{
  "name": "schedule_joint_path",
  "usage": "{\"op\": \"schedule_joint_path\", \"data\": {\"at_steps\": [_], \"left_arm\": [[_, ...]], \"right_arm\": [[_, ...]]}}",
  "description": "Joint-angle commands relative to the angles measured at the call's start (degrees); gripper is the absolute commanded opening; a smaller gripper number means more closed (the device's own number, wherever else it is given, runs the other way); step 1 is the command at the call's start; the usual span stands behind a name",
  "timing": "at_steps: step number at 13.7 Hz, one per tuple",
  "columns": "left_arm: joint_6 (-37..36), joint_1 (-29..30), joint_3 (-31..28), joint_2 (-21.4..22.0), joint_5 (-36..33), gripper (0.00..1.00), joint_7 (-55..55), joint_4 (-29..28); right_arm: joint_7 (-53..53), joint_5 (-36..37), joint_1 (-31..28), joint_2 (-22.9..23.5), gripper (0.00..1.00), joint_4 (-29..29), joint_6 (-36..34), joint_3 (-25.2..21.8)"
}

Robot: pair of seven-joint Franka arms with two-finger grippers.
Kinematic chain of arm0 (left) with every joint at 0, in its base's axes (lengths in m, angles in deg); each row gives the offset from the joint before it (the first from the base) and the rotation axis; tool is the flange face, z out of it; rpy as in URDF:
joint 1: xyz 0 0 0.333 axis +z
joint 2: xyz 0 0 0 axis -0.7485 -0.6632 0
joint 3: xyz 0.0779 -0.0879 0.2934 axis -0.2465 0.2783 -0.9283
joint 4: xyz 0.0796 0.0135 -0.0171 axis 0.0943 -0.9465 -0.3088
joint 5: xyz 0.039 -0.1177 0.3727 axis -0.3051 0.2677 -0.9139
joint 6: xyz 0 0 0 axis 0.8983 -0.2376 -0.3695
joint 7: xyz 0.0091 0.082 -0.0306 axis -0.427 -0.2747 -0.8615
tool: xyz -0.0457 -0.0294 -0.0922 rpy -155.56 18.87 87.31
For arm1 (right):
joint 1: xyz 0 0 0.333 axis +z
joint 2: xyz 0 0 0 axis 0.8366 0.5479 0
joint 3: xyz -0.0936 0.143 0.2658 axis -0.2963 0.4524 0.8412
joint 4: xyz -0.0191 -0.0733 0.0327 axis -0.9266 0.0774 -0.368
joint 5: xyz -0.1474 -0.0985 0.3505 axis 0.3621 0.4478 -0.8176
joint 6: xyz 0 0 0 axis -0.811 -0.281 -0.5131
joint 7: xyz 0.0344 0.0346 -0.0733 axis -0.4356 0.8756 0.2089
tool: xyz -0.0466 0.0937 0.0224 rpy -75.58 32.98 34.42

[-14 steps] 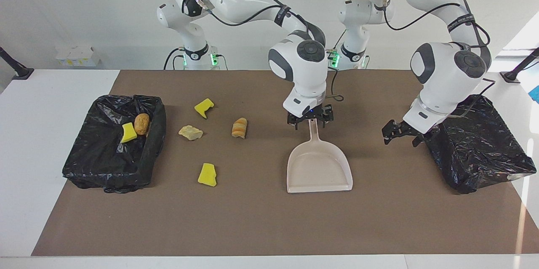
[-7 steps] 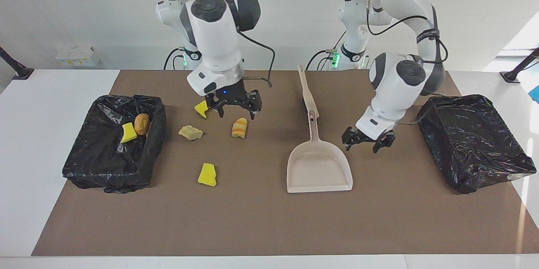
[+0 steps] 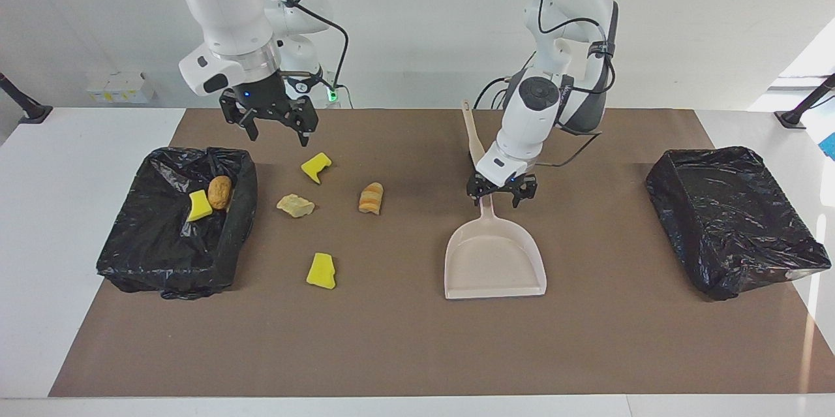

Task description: Sweep and dump trash in bin

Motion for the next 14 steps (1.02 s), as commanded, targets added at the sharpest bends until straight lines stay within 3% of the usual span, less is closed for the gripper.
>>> {"op": "schedule_joint_path", "data": {"at_steps": [1, 5, 10, 14], "left_arm": [[1.3, -1.3, -1.0, 3.9, 0.5, 0.74, -0.9, -4.8], [2.5, -3.4, -1.0, 3.3, 0.6, 0.7, -0.8, -5.6], [2.7, -3.5, -1.0, 3.2, 0.6, 0.61, -0.4, -5.4], [2.5, -3.5, -1.1, 3.2, 0.6, 0.23, -0.2, -5.4]], "right_arm": [[-1.5, 0.9, -1.9, -7.5, 1.0, -9.7, 1.2, 0.8], [-6.5, 0.0, -5.8, -8.5, 1.0, -11.9, 1.9, 0.8], [-6.9, -0.4, -7.0, -5.9, 1.0, -7.9, 1.6, 1.0], [-7.0, -0.7, -7.4, -2.7, 1.0, -2.5, -0.3, 1.0]]}}
